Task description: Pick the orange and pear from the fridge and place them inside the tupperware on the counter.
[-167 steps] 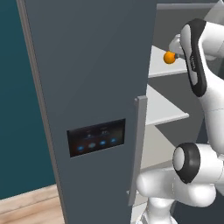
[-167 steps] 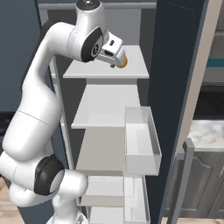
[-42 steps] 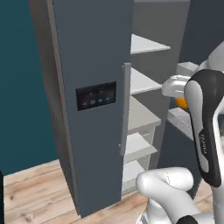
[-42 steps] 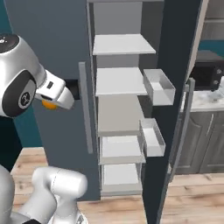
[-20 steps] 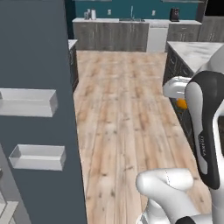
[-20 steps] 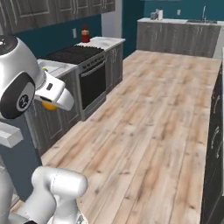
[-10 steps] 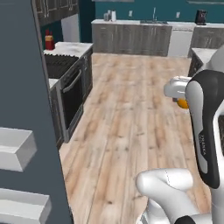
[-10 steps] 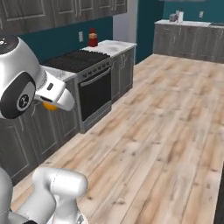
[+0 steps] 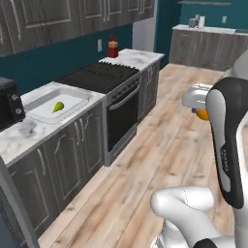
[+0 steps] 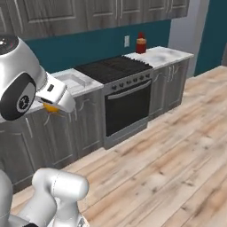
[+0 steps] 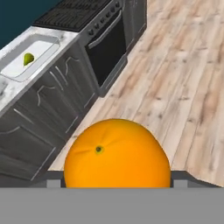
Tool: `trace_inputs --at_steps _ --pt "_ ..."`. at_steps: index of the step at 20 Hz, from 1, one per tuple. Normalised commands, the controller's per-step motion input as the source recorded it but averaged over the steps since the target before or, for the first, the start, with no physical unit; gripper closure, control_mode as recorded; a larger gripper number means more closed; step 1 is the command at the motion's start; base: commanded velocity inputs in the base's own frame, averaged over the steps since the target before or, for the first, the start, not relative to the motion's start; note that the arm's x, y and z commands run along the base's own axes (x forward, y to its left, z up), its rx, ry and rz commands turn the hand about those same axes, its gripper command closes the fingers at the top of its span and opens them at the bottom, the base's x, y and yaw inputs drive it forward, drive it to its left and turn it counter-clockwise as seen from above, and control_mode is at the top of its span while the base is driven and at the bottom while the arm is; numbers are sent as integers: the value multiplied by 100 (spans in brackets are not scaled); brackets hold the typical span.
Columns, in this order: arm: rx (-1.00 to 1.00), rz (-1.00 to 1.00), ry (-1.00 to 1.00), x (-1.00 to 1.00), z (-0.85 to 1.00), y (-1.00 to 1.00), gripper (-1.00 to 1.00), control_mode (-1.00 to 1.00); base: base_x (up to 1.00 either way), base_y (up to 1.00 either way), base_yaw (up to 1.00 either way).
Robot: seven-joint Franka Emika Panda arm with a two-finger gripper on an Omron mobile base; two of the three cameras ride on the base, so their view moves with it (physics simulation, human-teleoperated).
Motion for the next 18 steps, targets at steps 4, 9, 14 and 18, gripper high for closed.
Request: trace_inputs --at_steps 4,9,14,18 --pt "0 0 0 0 0 0 100 100 94 -53 68" --pt "0 0 0 0 0 0 100 100 98 -54 70" --pt "0 0 0 0 0 0 100 100 100 -52 68" --pt "0 0 0 0 0 0 100 100 100 -50 53"
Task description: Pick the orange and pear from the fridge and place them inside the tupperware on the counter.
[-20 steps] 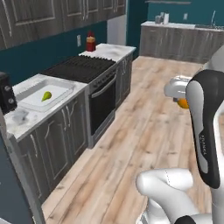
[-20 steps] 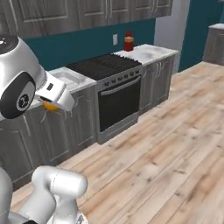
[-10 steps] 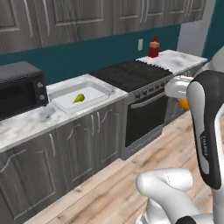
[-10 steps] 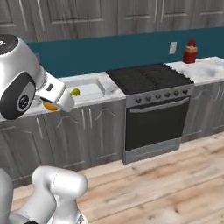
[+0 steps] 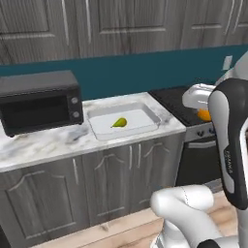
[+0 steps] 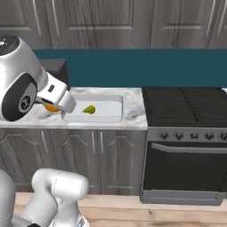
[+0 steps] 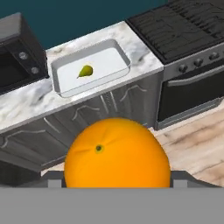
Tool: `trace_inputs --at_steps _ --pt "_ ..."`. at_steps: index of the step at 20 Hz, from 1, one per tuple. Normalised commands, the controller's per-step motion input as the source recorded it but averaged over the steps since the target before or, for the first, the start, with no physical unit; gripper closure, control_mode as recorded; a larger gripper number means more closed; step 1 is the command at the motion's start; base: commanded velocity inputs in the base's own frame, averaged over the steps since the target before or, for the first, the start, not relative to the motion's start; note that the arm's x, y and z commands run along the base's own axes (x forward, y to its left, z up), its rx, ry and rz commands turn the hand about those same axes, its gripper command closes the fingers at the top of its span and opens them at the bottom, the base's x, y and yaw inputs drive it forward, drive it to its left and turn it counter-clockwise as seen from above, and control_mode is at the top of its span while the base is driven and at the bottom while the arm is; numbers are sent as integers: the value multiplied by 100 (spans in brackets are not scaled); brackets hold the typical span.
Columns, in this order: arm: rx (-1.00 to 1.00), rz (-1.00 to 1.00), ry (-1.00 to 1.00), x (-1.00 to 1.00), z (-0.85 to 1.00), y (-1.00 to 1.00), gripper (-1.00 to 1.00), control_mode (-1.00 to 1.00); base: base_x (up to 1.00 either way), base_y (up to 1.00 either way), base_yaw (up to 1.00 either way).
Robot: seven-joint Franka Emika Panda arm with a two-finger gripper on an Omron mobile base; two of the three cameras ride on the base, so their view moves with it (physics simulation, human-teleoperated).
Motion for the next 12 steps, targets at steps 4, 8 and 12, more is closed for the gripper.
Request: trace_inputs --at_steps 4,8,12 --pt "0 0 0 0 0 0 100 100 100 -34 41" --pt "0 0 0 0 0 0 100 100 99 -17 33" --pt "0 0 0 0 0 0 100 100 91 -8 29"
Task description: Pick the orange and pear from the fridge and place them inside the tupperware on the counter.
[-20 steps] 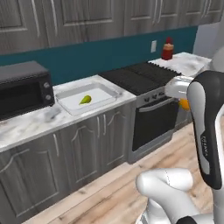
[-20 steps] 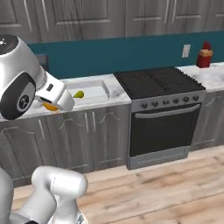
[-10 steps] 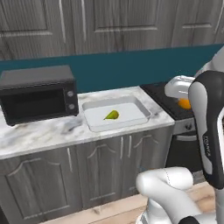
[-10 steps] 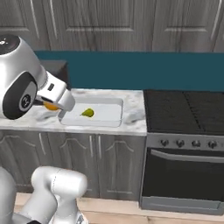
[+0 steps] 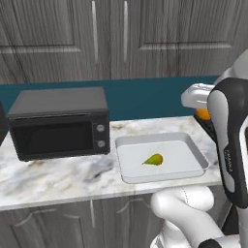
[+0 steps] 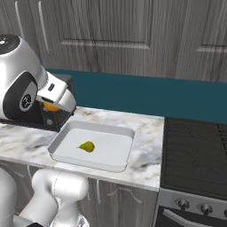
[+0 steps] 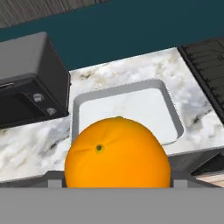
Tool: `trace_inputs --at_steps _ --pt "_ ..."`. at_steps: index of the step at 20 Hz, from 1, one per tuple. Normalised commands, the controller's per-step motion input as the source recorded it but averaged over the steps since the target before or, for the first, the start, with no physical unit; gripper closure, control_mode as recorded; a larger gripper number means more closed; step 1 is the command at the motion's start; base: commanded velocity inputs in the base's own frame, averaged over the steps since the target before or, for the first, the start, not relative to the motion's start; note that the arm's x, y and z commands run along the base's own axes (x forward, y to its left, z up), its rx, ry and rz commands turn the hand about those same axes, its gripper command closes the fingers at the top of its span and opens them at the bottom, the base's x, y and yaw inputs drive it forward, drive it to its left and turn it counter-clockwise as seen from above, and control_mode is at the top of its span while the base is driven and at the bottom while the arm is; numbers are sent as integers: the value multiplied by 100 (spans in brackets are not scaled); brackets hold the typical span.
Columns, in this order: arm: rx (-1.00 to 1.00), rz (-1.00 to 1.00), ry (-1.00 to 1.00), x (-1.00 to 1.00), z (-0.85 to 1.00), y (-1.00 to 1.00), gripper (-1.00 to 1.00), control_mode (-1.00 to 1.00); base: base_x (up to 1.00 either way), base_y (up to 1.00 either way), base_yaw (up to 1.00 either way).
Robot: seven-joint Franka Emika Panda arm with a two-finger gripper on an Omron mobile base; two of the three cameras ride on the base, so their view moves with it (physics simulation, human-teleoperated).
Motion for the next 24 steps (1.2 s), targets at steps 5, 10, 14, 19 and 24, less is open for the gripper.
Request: trace_inputs --at_steps 5,10,14,19,24 --pt "0 0 0 0 0 0 100 100 50 -21 15" --pt "1 4 46 14 -47 -24 100 -100 0 0 0" --pt "0 0 46 1 -65 -9 100 -100 0 0 0" --pt "0 0 20 0 -65 -21 100 -100 0 0 0" --pt "0 0 0 4 -68 -26 100 -100 0 0 0"
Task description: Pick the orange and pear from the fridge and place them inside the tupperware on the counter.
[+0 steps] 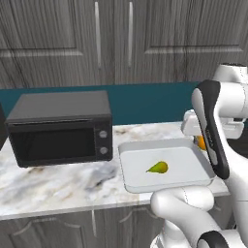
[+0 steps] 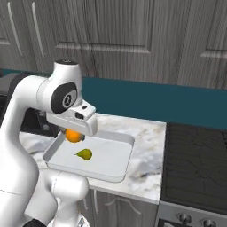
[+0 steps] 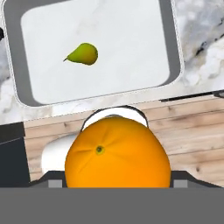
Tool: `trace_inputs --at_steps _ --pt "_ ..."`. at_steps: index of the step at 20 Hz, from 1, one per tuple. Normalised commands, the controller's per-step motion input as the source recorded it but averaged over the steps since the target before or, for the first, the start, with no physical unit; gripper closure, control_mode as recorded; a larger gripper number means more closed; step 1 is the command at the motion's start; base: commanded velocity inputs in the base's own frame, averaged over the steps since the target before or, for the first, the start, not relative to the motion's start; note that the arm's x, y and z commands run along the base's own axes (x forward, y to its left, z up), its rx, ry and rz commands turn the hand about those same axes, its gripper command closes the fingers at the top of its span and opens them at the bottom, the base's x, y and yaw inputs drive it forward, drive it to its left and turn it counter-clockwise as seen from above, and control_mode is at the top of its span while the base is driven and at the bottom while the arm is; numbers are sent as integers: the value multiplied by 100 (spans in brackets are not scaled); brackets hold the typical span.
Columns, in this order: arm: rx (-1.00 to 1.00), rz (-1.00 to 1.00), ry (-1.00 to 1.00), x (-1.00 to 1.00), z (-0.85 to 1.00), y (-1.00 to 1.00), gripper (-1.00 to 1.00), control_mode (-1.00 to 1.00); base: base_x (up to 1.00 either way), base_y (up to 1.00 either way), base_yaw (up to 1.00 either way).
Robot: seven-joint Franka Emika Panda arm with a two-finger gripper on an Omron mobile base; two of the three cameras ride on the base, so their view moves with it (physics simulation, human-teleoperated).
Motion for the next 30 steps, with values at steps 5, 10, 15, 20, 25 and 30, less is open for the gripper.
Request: trace_inputs --at_steps 5,10,15,20,25,30 --pt "0 0 4 26 -60 -22 100 -100 0 0 0" --pt "0 0 8 50 -46 -24 100 -100 0 0 0" --pt "0 0 1 53 -54 -20 100 -100 0 0 0" --pt "0 0 1 50 -51 -10 100 -100 0 0 0" --pt "0 0 6 44 -47 0 100 -100 0 0 0" --pt "0 0 8 37 -42 -1 100 -100 0 0 0"
